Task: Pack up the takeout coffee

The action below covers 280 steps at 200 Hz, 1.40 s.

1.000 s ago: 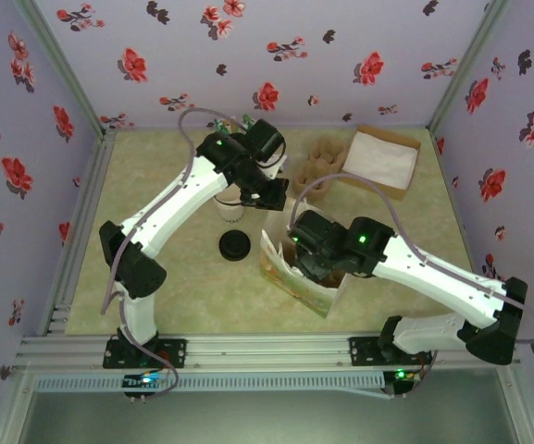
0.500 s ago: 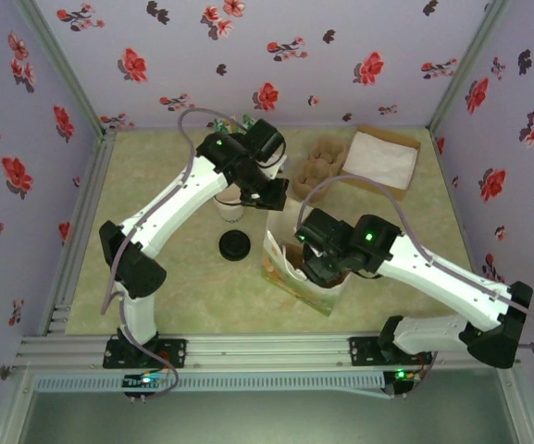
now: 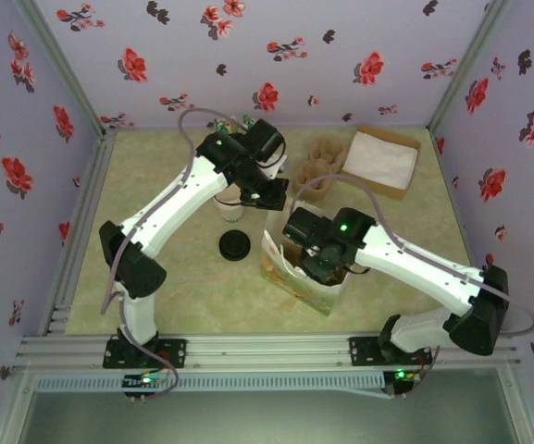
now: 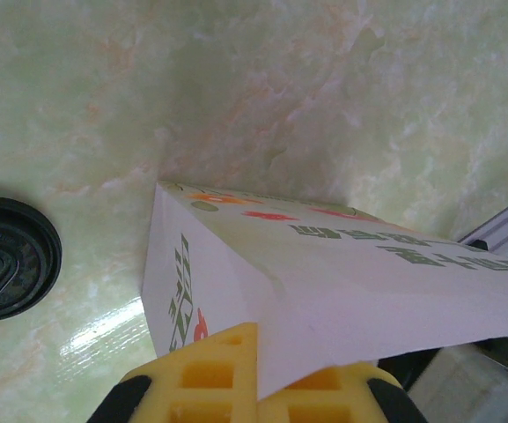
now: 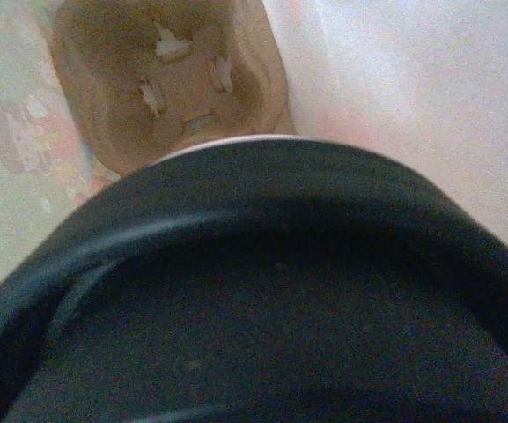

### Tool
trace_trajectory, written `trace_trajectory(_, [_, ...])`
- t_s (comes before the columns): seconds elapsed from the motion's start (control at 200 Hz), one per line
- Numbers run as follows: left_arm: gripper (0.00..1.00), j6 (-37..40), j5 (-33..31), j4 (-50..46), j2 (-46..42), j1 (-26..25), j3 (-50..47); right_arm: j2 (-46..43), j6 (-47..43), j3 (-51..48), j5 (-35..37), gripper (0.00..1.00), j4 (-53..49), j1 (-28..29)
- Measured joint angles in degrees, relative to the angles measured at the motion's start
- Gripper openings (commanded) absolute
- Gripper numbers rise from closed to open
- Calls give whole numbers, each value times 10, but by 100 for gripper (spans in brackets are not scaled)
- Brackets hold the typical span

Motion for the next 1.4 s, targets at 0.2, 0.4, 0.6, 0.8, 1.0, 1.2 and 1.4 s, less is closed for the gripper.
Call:
trace_trajectory(0.2, [0, 6, 0, 9, -8, 1, -4, 7, 3, 0, -13, 72, -1, -25])
trace_trajectory(0.4, [0, 6, 0, 19, -28, 7, -17, 10, 12, -7, -27, 72, 4, -29])
trace_trajectory(0.6, [0, 6, 0, 25, -33, 10, -25, 33, 25, -25, -27, 72, 15, -29])
trace_trajectory(0.8, [0, 6, 1, 31, -33, 11, -42, 47, 33, -31, -27, 72, 17, -30])
trace_trajectory(1.0, [0, 8, 1, 34, -36, 14, -49, 65, 33, -35, -24, 73, 23, -34])
trace_trajectory(1.2, [0, 7, 3, 41, -40, 22, -60, 68, 33, -36, -25, 73, 26, -45])
trace_trajectory(1.4, [0, -6, 11, 51, -46, 39, -80, 72, 47, -46, -28, 73, 43, -65])
